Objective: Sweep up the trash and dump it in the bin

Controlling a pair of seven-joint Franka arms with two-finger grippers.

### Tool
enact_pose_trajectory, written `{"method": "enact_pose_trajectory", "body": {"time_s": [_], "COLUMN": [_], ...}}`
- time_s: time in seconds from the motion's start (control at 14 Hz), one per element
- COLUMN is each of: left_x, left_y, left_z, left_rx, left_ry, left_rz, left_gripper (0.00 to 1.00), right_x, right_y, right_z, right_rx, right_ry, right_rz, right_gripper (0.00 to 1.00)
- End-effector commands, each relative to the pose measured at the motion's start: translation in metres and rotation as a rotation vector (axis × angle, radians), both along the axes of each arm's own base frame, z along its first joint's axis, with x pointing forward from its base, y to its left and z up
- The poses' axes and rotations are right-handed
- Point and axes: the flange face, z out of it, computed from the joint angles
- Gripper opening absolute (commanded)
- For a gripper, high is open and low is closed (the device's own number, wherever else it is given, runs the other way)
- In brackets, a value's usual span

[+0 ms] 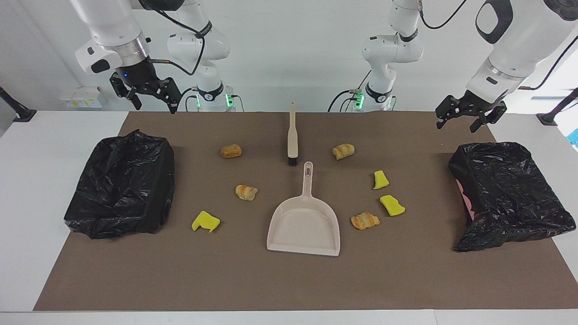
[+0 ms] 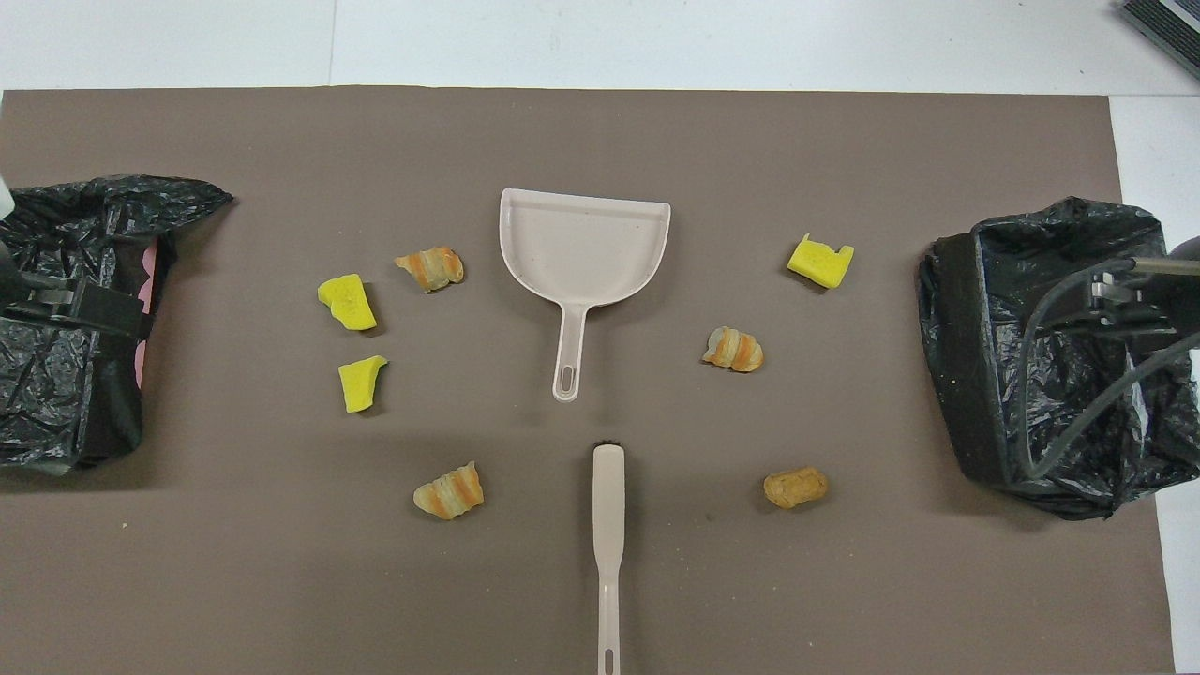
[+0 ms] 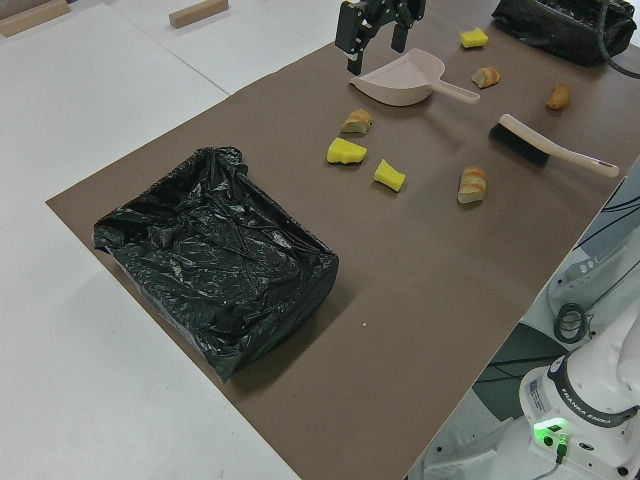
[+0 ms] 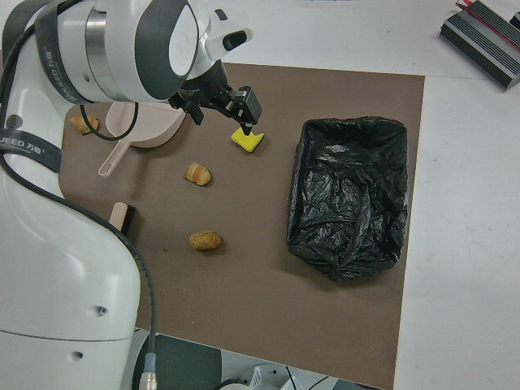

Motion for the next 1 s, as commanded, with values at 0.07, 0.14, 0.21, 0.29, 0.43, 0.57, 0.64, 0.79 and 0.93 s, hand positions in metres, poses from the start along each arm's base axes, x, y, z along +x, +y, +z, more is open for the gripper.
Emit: {"method": "enact_pose_trajectory", "body": {"time_s": [0.07, 0.14, 0.21, 0.29, 0.43, 0.57, 0.64, 0.79, 0.93], "left_x": [-0.0068, -0.0067, -0.0064, -0.0064, -0.0063, -0.0064, -0.0064, -0.0068, -0.0063], "left_y": [0.0031, 0.004, 0.0031, 0.0031, 0.0031, 0.0031, 0.0031, 0.0031, 0.0031], "left_z": [0.002, 0.002, 0.0005, 0.0004, 0.0012, 0.0004, 0.0004, 0.0013, 0.0012], "left_rx": [0.014, 0.014, 0.014, 0.014, 0.014, 0.014, 0.014, 0.013, 0.014], "left_ry": [-0.003, -0.003, 0.0, 0.0, -0.001, 0.0, 0.0, -0.001, -0.001], "left_rz": [-0.005, -0.003, -0.005, -0.005, -0.006, -0.005, -0.005, -0.006, -0.005], "left_gripper": [1.0, 1.0, 1.0, 1.0, 1.0, 1.0, 1.0, 1.0, 1.0], "right_x": [-0.0078, -0.0076, -0.0076, -0.0072, -0.0063, -0.0061, -0.0056, -0.0056, -0.0056], "right_y": [-0.0018, -0.0018, -0.0018, -0.0018, -0.0044, -0.0093, -0.0102, -0.0102, -0.0102], "right_z": [-0.0002, -0.0001, 0.0006, 0.0005, 0.0002, 0.0001, 0.0, 0.0, 0.0], "right_rx": [0.02, 0.02, 0.02, 0.02, 0.019, 0.019, 0.019, 0.019, 0.019], "right_ry": [0.003, 0.002, 0.0, 0.0, 0.002, 0.001, 0.001, 0.001, 0.001], "right_rz": [0.022, 0.022, 0.023, 0.027, 0.022, 0.016, 0.014, 0.013, 0.014], "right_gripper": [1.0, 1.0, 1.0, 1.0, 1.0, 1.0, 1.0, 1.0, 1.0]}}
